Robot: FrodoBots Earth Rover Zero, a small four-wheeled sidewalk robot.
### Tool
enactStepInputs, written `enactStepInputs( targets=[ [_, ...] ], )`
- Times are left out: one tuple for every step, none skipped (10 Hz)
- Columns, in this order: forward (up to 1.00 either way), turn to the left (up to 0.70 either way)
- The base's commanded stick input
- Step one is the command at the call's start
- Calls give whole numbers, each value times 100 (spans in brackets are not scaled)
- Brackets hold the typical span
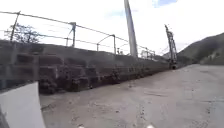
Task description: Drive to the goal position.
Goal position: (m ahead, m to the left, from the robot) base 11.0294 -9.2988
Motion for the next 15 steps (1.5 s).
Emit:
enactStepInputs(
  targets=[
    [0,0],
    [0,0],
    [-16,5],
    [-63,20],
    [-85,27],
    [-85,27],
    [-85,27],
    [-85,27],
    [-85,27],
    [-85,27],
    [-85,27],
    [-85,27],
    [-85,27],
    [-85,27],
    [-85,27]
  ],
)
